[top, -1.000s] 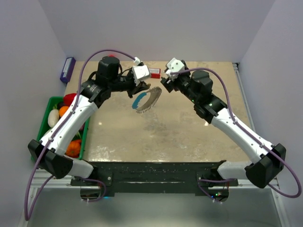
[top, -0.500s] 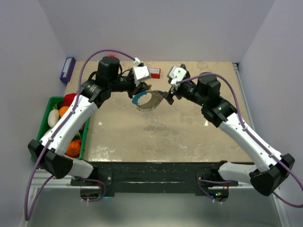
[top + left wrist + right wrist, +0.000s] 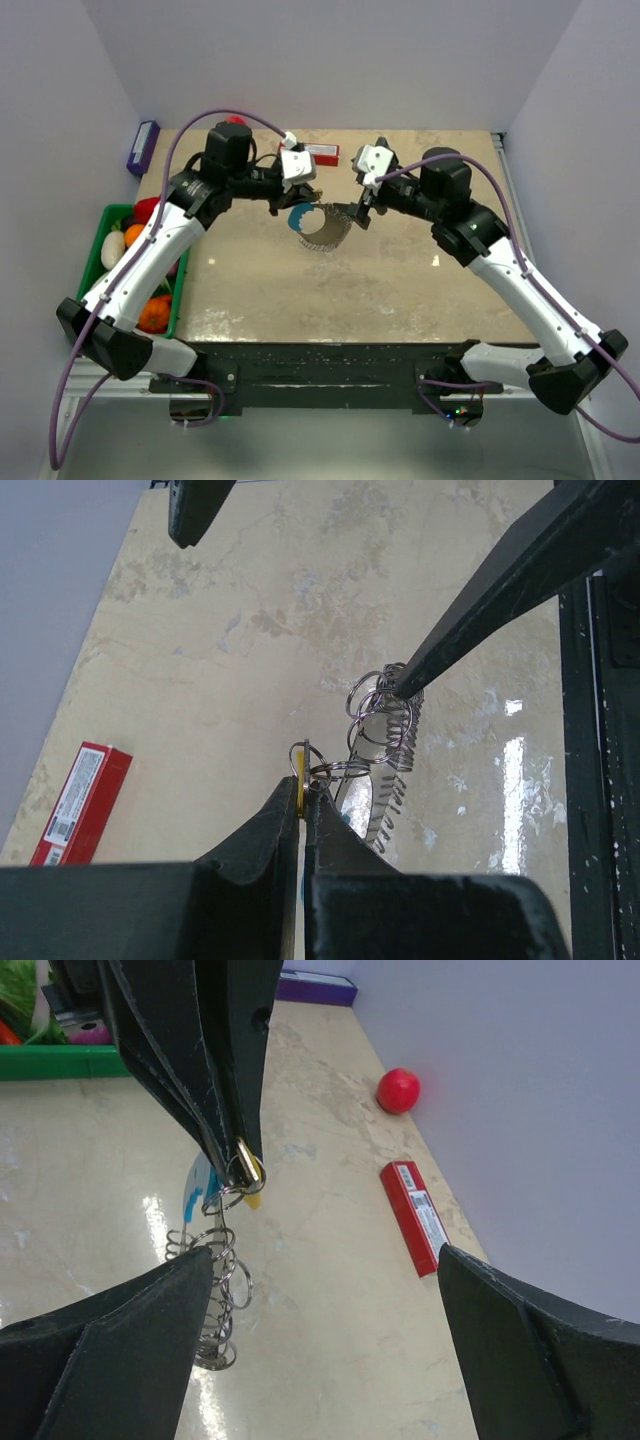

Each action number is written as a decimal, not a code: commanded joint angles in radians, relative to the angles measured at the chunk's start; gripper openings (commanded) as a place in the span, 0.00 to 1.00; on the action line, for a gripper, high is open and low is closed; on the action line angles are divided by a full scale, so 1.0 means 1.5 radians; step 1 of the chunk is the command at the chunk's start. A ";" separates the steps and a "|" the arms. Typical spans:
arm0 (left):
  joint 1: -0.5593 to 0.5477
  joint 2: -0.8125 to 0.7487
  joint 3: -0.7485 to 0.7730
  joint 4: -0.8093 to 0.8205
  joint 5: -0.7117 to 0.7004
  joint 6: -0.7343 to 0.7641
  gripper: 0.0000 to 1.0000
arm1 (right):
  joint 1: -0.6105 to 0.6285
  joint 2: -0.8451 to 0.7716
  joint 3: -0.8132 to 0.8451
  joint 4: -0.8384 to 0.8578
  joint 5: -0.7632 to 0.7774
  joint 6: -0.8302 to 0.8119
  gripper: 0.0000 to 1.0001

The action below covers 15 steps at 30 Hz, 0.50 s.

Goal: Remove the keys from the keyring

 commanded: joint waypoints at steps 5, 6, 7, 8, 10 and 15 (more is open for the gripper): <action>0.000 -0.021 0.015 -0.023 0.081 0.050 0.00 | -0.005 -0.005 0.093 -0.033 -0.037 0.032 0.81; 0.000 -0.021 0.017 -0.026 0.086 0.053 0.00 | -0.006 0.001 0.096 -0.034 -0.042 0.034 0.80; 0.000 -0.020 0.017 -0.030 0.090 0.056 0.00 | -0.006 0.003 0.098 -0.035 -0.049 0.036 0.79; 0.000 -0.019 0.019 -0.035 0.098 0.059 0.00 | -0.005 0.005 0.100 -0.039 -0.059 0.037 0.78; 0.000 -0.018 0.022 -0.041 0.105 0.065 0.00 | -0.005 0.013 0.101 -0.044 -0.078 0.040 0.74; 0.000 -0.018 0.022 -0.059 0.128 0.083 0.00 | -0.006 0.017 0.092 -0.048 -0.108 0.041 0.72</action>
